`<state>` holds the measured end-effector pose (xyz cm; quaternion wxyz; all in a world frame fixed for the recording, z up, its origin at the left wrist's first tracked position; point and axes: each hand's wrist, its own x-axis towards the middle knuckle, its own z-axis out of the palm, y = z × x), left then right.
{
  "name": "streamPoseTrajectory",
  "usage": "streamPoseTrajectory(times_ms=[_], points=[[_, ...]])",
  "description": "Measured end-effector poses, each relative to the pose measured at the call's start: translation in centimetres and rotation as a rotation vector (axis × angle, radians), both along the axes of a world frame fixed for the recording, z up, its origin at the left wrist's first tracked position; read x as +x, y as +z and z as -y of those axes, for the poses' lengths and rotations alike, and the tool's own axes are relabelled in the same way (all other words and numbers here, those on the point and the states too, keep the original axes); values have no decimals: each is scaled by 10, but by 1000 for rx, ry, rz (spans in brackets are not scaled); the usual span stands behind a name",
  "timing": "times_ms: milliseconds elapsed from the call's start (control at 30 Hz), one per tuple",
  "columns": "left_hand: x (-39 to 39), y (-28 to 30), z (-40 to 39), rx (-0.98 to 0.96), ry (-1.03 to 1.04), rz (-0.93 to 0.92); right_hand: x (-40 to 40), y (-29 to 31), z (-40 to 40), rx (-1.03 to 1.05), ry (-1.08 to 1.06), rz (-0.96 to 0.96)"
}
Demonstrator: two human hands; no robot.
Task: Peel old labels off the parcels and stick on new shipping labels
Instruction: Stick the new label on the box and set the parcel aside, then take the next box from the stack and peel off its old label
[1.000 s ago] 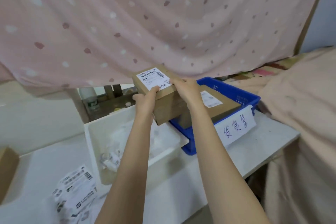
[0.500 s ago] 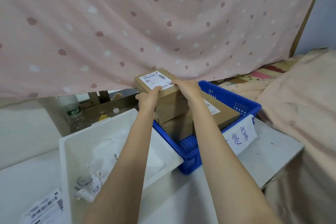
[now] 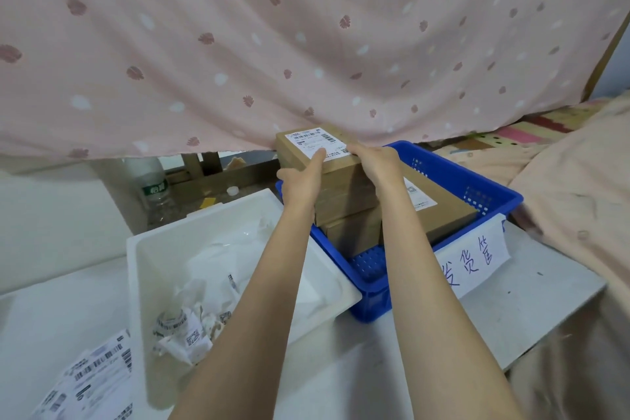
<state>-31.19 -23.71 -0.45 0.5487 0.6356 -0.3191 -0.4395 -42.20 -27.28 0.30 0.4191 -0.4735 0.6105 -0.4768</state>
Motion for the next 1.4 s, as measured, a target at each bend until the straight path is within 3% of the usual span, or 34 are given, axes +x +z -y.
streamPoseTrajectory(times_ms=[133, 233, 433, 500, 667, 867, 1100, 1400], points=[[5, 7, -16, -23, -16, -26, 3, 3, -6, -54, -94, -122], [19, 20, -37, -61, 1, -20, 18, 17, -22, -230, -190, -254], [82, 62, -95, -177, 123, 68, 91, 57, -78, -523, -144, -344], [111, 74, -121, -214, 184, 76, 123, 67, -98, -555, -35, -241], [206, 77, -192, -280, 413, 154, 231, 61, -158, -368, 430, 55], [329, 28, -292, -138, 786, 147, 354, 9, -228, -108, 714, 111], [428, -50, -339, 100, 953, 66, 438, -55, -254, 38, 785, -50], [474, -91, -319, 302, 872, 115, 478, -93, -253, 167, 700, -176]])
